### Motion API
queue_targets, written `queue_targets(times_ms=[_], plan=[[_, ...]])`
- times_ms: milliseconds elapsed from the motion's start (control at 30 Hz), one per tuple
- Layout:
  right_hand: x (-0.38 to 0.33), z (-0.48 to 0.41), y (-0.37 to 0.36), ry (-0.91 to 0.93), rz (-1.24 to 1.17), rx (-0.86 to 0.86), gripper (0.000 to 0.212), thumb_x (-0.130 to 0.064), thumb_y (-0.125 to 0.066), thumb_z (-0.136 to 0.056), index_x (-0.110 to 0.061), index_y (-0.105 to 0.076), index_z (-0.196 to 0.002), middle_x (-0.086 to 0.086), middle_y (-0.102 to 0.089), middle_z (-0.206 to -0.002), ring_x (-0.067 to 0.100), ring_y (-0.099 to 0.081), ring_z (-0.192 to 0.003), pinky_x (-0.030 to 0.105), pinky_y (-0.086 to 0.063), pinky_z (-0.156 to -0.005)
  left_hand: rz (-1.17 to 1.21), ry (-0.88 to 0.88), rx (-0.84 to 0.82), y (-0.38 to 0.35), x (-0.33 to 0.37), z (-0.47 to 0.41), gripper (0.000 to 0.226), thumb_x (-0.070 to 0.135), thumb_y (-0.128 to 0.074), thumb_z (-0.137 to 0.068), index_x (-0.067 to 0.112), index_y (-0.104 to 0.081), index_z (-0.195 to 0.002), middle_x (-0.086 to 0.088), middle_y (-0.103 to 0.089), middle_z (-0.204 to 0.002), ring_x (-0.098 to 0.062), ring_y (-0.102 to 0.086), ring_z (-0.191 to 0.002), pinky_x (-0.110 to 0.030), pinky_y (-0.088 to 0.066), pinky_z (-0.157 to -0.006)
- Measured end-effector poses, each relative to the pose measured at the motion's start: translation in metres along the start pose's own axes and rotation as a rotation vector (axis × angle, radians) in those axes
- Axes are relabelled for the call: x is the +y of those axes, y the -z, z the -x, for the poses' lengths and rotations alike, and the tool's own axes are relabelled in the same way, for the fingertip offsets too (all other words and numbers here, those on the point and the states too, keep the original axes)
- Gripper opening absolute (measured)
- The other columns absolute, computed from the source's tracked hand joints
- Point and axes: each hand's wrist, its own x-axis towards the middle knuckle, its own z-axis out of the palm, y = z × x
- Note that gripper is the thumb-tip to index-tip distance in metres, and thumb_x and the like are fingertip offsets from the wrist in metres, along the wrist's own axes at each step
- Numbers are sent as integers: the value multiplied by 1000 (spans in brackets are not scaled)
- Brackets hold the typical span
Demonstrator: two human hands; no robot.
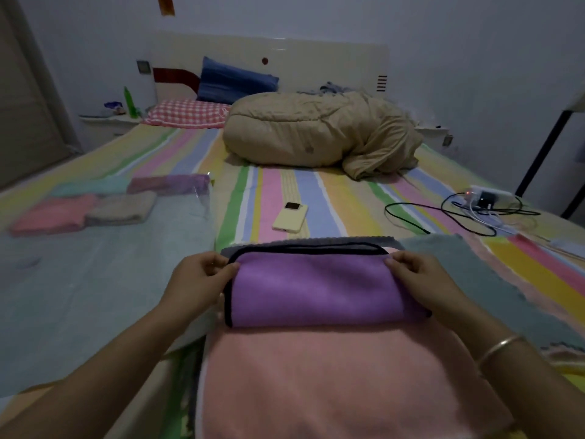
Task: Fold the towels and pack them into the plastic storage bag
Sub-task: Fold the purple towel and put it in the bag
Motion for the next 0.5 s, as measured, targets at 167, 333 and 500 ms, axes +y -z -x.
queue_targets(times_ms=[167, 333, 500], plan=[[9, -59, -11, -70, 123, -16, 20, -27, -58, -94, -13, -71, -99, 4, -70, -95, 16, -63, -90, 27, -46, -78, -208, 73, 65, -17, -13, -44, 17, 29, -73, -81, 14, -67, -76, -1, -63, -64, -22, -58, -62, -26, -39, -59], [23, -89, -22, -70, 278, 6, 25, -31, -62, -90, -14, -64, -108, 0, -64, -91, 20, -61, -91, 27, -42, -77, -363, 95, 25, -25, -20, -65, 19, 29, -71, -80, 16, -66, -67, -2, -67, -63, -23, -63, -67, -30, -47, -67], [23, -84, -30, -31, 691, 136, 32, -52, -56, -87, -26, -54, -106, 1, -65, -90, 26, -63, -90, 32, -42, -68, -468, 64, 8, -28, -25, -70, 19, 29, -70, -81, 18, -64, -66, 3, -64, -61, -21, -62, -71, -27, -38, -61]])
